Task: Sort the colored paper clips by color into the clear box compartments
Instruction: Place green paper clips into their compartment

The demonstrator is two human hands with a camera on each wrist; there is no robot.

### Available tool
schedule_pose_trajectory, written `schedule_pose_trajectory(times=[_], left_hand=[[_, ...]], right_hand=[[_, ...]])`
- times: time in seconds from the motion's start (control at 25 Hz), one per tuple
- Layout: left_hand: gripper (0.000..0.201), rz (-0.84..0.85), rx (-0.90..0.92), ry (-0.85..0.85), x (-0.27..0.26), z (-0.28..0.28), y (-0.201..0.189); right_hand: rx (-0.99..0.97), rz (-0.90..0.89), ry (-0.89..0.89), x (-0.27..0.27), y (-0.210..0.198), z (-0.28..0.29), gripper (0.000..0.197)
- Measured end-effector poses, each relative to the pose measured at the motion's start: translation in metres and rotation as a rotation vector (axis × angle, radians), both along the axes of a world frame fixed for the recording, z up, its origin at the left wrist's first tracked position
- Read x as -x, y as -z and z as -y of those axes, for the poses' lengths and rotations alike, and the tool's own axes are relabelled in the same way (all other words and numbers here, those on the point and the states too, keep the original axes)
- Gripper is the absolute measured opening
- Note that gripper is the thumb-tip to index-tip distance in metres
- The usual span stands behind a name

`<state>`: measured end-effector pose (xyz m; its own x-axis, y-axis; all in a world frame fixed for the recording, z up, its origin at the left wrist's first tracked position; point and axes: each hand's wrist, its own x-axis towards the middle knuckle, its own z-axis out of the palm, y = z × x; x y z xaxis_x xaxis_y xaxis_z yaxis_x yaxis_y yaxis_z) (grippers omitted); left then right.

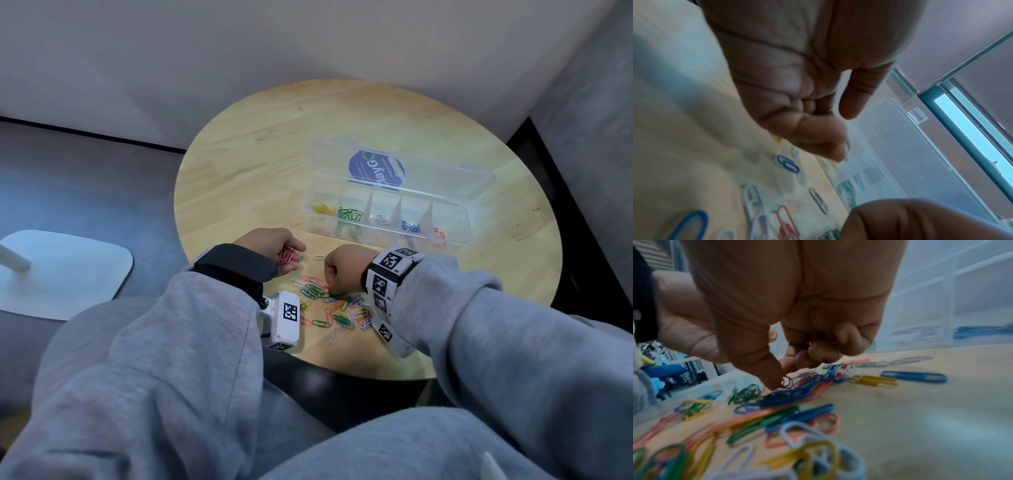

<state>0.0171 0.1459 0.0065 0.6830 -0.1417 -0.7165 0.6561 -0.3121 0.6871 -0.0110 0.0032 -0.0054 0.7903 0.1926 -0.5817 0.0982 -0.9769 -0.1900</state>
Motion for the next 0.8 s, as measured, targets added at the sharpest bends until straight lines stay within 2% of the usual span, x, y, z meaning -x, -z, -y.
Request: schedule_pose_trajectory(times=[0.12, 0.2, 0.28, 0.4, 0.48, 0.56, 0.68, 0.76, 0.8], left_hand=[[0.038, -0.054, 0.128, -0.012, -0.003, 0.001, 0.003], [0.042, -0.035, 0.117, 0.002, -0.003, 0.004, 0.005], [0.033, 0.033, -0.018, 0.054, -0.001, 0.007, 0.008], [0.018, 0.266, -0.423, 0.394, -0.001, 0.006, 0.016], [0.015, 0.367, -0.551, 0.549, 0.004, 0.007, 0.015], [0.012, 0.381, -0.576, 0.62, 0.007, 0.01, 0.015], [0.017, 0.398, -0.623, 0.677, 0.009, 0.014, 0.017], [0.017, 0.399, -0.651, 0.709, 0.008, 0.016, 0.019], [0.016, 0.396, -0.663, 0.729, 0.007, 0.016, 0.021]], right_hand=[[-0.104, 0.018, 0.169, 0.005, -0.008, 0.014, 0.015], [-0.298, -0.003, 0.364, 0.008, -0.011, 0.029, 0.02], [-0.554, -0.05, 0.578, 0.013, -0.01, 0.043, 0.021], [-0.856, -0.095, 0.815, 0.02, -0.006, 0.056, 0.024], [-0.916, -0.145, 0.904, 0.023, -0.006, 0.057, 0.028], [-0.933, -0.184, 1.009, 0.025, -0.008, 0.057, 0.032], [-0.991, -0.209, 1.11, 0.024, -0.008, 0.059, 0.032], [-0.954, -0.201, 1.148, 0.02, -0.006, 0.061, 0.025], [-0.872, -0.161, 1.115, 0.018, -0.005, 0.061, 0.022]])
